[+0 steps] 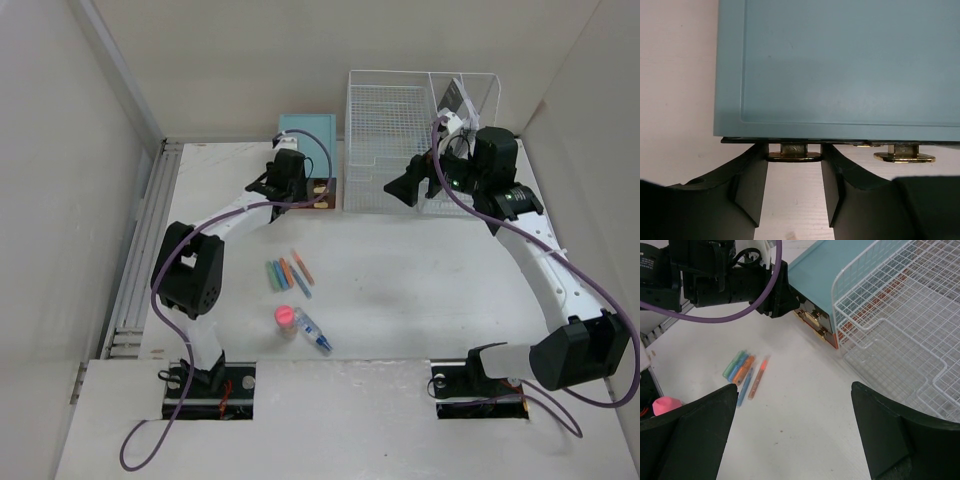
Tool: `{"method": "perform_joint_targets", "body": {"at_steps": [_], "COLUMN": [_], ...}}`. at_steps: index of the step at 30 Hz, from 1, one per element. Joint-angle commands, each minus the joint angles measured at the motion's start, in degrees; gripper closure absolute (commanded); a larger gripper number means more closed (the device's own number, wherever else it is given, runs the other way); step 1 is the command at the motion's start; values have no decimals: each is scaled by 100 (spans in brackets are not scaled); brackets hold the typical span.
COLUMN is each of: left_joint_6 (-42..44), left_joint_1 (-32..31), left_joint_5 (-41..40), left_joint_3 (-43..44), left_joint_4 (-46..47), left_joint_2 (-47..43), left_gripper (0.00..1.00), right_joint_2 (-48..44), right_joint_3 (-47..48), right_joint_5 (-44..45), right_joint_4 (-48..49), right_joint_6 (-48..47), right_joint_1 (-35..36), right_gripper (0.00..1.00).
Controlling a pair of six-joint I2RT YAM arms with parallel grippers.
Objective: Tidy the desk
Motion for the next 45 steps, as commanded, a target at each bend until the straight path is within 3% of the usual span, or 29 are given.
{"method": "perform_joint_targets", "body": {"at_steps": [1, 32, 35, 36, 37, 41, 45], "left_joint_6": [-137, -559, -559, -559, -559, -559, -559], "left_joint_1": [-59, -560, -560, -560, -560, -613, -665], "left_joint_5": [-109, 260, 374, 427, 427, 480, 480], "left_joint_3": [69, -1654, -1655, -1707, -1707, -1646, -1584], "left_joint_4": [24, -556, -556, -556, -504, -503, -503], "left_joint_2": [-204, -2173, -2174, -2174, -2174, -2174, -2235], "left_gripper": [72, 68, 60, 54, 42, 21, 20], "right_joint_2": [-80, -133, -133, -133, -133, -133, -133], "right_joint_3": [-45, -45, -45, -45, -45, -45, -98], "right_joint_5": [-110, -277, -277, -277, -277, -277, -399], "right_joint_4": [308, 308, 308, 308, 308, 308, 308], "right_joint_6": [58, 111, 164, 164, 164, 164, 103], "right_joint_1": [14, 14, 14, 14, 14, 14, 14], "right_gripper": [0, 0, 0, 0, 0, 0, 0]}}
